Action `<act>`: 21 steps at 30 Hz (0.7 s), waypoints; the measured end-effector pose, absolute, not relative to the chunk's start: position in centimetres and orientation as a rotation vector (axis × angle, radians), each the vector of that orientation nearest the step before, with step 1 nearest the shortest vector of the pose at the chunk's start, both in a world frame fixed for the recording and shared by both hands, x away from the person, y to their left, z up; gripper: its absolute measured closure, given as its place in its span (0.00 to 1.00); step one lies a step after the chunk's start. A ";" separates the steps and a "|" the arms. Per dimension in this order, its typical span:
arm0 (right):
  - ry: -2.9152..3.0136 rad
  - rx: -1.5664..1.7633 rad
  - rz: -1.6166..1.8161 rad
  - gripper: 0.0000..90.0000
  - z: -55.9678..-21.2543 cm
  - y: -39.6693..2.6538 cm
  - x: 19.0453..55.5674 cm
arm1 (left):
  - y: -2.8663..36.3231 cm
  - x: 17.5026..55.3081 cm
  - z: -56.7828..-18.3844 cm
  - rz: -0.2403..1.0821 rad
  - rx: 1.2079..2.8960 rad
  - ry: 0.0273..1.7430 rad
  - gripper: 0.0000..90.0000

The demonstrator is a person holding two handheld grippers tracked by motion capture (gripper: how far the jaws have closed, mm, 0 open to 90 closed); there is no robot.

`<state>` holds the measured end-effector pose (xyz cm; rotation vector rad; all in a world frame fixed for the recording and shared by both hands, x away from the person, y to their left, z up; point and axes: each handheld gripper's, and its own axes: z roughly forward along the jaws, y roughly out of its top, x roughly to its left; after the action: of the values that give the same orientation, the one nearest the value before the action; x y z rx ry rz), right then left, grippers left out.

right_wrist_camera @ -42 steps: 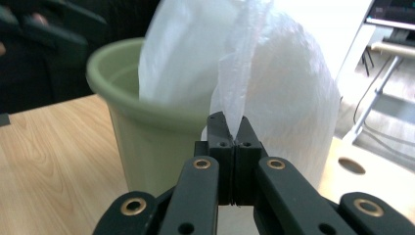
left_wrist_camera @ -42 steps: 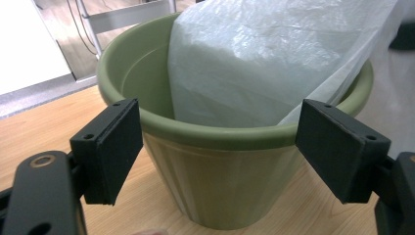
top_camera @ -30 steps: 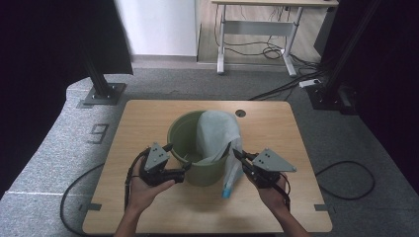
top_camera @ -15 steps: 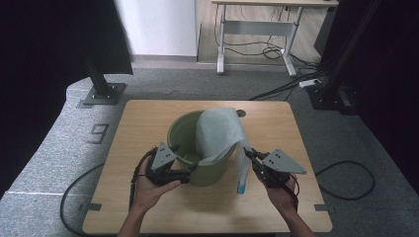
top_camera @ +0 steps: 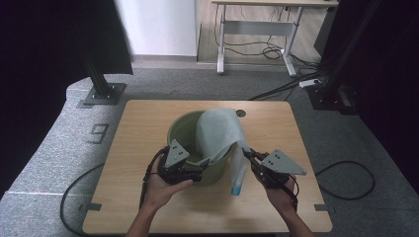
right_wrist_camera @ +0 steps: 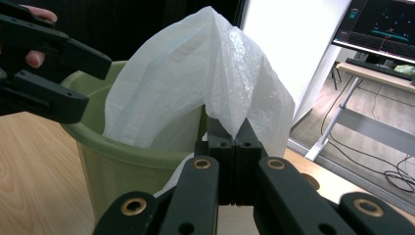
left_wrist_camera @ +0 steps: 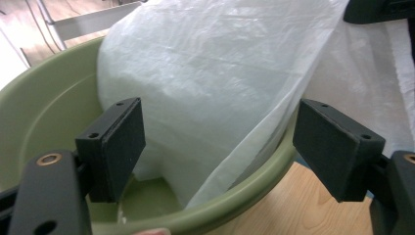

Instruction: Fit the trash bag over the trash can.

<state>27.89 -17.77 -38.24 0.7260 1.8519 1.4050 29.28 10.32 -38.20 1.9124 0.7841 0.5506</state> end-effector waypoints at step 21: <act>1.849 0.749 1.421 0.98 -38.8 -18.2 27.7 | 8.2 30.1 -38.2 0.461 1.898 0.760 0.70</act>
<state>27.69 -18.24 -38.78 0.7495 1.8493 1.4206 30.14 8.17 -38.16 1.8978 0.7598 0.4609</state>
